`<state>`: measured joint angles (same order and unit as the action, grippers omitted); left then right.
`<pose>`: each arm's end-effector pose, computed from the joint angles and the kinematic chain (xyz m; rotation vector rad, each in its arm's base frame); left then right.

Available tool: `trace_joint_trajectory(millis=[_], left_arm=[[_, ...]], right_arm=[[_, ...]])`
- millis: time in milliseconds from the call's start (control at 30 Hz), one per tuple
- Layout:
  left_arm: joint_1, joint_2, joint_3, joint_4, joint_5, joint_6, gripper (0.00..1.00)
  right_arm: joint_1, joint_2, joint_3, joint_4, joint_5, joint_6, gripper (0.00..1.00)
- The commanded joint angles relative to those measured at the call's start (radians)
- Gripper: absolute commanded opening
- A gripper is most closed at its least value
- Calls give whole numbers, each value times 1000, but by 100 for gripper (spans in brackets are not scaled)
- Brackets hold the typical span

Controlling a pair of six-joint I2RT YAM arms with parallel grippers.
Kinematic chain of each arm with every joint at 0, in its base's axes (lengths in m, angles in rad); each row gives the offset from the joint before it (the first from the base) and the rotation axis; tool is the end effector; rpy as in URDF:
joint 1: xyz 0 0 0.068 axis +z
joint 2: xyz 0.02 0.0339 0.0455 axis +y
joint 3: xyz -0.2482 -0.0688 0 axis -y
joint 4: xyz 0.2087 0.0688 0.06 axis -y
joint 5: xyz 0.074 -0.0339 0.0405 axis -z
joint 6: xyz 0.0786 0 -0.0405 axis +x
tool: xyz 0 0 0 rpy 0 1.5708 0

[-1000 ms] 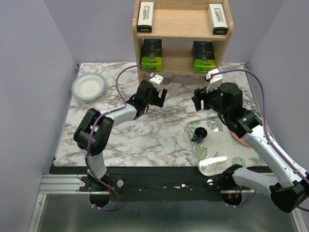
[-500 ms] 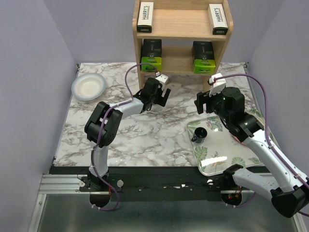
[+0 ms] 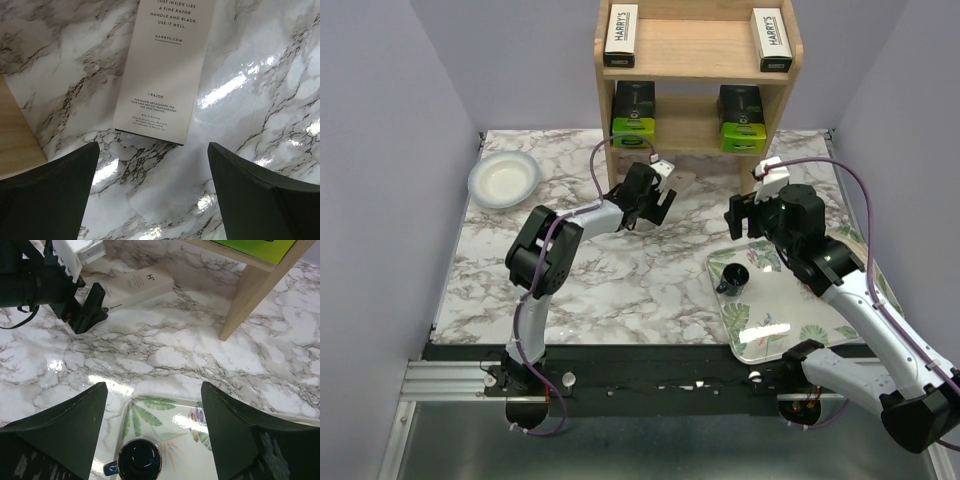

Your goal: Place and organize the shaving razors onto the shelf

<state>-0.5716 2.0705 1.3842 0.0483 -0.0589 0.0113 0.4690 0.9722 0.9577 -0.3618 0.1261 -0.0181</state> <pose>0.3901 -0.2454 0.1547 0.6059 2.1342 -0.2460 0.2106 0.0956 0.3197 -0.3882 1.9089 0.1761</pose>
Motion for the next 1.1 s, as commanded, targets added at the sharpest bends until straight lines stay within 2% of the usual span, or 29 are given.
trace_joint_trajectory(millis=[0, 167, 367, 400, 433, 500, 533, 633, 733, 867, 933, 1000, 1067], left_arm=[[-8, 25, 39, -37, 36, 29, 99], [-13, 82, 116, -132, 36, 44, 98], [-16, 94, 133, -137, 27, 35, 95], [-17, 92, 128, -133, 33, 39, 92], [-19, 91, 124, -130, 45, 44, 83], [-20, 77, 104, -111, 59, 50, 75], [-22, 73, 95, -104, 57, 52, 67], [-22, 51, 70, -88, 97, 53, 54], [-24, 17, 36, -91, 125, 50, 47], [-25, -49, -46, -68, 146, 36, 44], [-28, -87, -95, -64, 151, 21, 44], [-28, -121, -132, -53, 142, 9, 55], [-28, -141, -146, -9, 124, 42, 87]], right_arm=[[-13, -21, -20, 20, 6, 17, 84], [-17, -20, -25, 21, 3, 44, 84], [-27, -24, -42, 29, 6, 47, 84], [-27, -24, -46, 30, 6, 52, 84], [-27, -26, -48, 27, 4, 52, 84], [-32, -26, -53, 30, 4, 53, 84], [-32, -24, -54, 34, 6, 52, 84], [-36, -20, -54, 37, 6, 50, 84], [-38, -20, -56, 34, 4, 46, 84], [-38, -20, -62, 32, 1, 44, 84], [-38, -18, -60, 30, -3, 44, 84], [-38, -18, -59, 30, -8, 44, 84], [-38, -18, -59, 29, -6, 43, 84]])
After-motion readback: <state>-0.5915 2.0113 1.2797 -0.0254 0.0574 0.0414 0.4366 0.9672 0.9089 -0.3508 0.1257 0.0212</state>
